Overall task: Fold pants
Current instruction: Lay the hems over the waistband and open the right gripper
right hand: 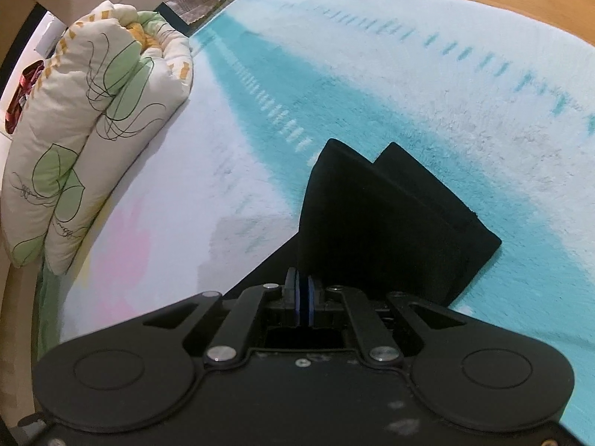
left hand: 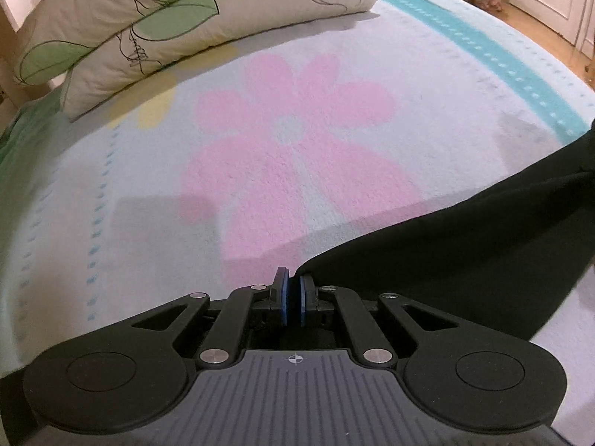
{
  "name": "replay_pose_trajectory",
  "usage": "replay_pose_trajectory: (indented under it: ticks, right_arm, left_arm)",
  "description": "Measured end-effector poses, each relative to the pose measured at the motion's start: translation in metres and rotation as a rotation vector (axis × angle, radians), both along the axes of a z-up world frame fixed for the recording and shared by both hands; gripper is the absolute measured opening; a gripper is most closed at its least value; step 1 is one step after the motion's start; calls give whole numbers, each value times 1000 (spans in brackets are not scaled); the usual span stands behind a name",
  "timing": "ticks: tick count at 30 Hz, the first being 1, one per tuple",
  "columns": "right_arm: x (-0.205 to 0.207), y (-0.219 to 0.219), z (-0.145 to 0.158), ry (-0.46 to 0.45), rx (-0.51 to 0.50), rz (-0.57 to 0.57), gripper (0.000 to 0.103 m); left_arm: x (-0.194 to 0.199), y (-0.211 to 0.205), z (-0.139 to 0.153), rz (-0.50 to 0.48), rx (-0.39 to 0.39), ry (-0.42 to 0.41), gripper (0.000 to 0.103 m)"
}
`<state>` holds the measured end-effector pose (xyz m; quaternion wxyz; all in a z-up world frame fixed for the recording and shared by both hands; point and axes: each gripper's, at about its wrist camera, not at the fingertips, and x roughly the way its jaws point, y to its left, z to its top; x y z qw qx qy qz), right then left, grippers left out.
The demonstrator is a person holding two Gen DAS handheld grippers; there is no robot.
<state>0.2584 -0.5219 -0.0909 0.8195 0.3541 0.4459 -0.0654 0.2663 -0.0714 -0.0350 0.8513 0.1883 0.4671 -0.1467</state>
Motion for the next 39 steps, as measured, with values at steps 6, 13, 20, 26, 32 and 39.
replay_pose_trajectory:
  ticks: [6,13,20,26,32,39]
  right_arm:
    - [1,-8,6,-56,12,-1,42]
    - [-15,-39,35,-154,-82,8,44]
    - [-38,-60,21,-93,-168,44,44]
    - [-46,-47,14,-126,-256,118,39]
    - [-47,-34,14,-142,-385,157,12]
    - [-48,-37,19,-155,-472,149,9]
  left_arm:
    - [1,-3,-8,-40,35,-1,6]
    - [0,-5,-6,-47,49,-6,6]
    - [-2,-10,-8,-59,71,-19,6]
    - [0,-10,-8,-56,67,-16,6]
    - [-2,-10,-7,-68,54,-24,6]
    - [0,-22,-7,-89,10,-17,6]
